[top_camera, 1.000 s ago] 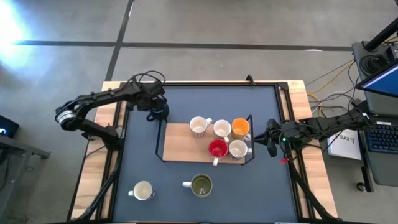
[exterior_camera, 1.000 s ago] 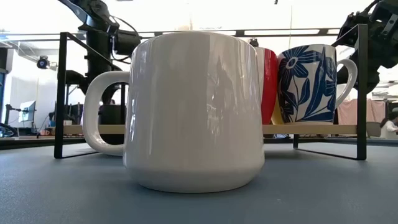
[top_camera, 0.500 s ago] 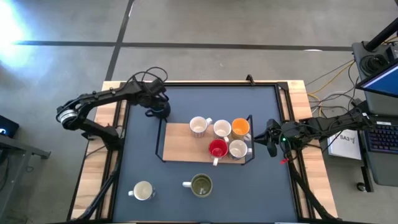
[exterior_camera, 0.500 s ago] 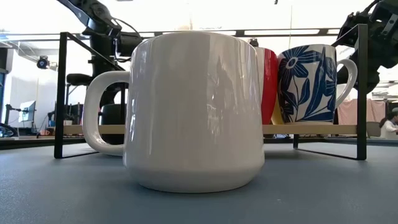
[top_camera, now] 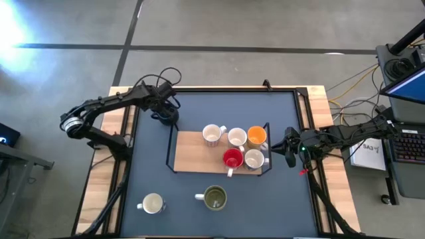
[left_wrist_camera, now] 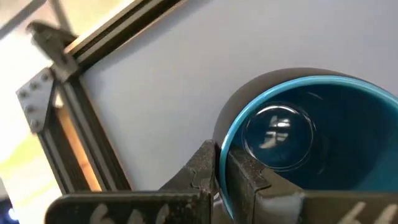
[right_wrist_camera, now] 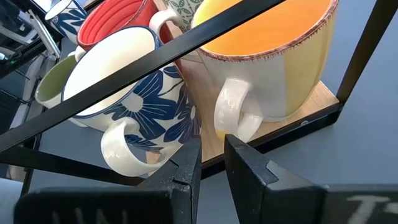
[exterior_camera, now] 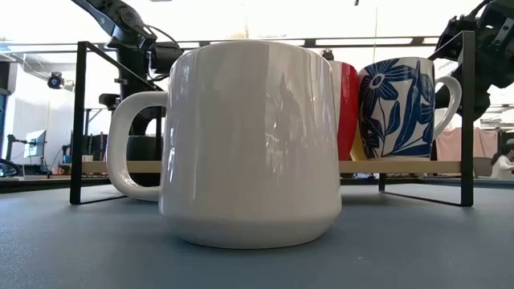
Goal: Place coffee mugs
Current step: Put the black mug on the shelf
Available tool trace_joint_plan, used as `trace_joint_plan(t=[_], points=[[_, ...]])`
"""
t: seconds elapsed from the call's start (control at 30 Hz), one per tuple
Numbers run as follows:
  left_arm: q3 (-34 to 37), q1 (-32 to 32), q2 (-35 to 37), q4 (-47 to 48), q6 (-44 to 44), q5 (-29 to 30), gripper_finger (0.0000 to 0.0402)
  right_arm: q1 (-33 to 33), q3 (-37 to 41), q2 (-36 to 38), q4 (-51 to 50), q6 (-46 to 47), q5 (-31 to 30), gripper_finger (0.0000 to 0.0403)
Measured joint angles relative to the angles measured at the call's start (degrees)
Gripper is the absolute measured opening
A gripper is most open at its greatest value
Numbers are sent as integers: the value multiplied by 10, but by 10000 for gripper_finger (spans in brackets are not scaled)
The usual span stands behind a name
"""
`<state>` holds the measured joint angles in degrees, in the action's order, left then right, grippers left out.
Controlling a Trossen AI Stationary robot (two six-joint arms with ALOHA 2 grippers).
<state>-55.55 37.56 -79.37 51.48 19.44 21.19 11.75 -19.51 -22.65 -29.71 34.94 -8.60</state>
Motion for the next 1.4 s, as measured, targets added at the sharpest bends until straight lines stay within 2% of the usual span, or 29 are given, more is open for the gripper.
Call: trace_joint_plan(t=[0.2, 0.6, 0.77, 1.03, 1.2, 1.4], points=[[0, 0, 0, -2, -68, -10, 15, 0, 0, 0, 0, 0, 0, 59], [-1, 0, 4, 1, 22, -19, 63, 0, 0, 0, 0, 0, 0, 59], [-6, 0, 17, 21, 96, -42, 81, 0, 0, 0, 0, 0, 0, 59], [-95, -1, 20, 159, 179, -7, 82, 0, 0, 0, 0, 0, 0, 59], [-125, -22, 20, 238, 288, -46, 82, 0, 0, 0, 0, 0, 0, 59], [-97, -39, 21, 194, 381, -111, 82, 0, 0, 0, 0, 0, 0, 59]])
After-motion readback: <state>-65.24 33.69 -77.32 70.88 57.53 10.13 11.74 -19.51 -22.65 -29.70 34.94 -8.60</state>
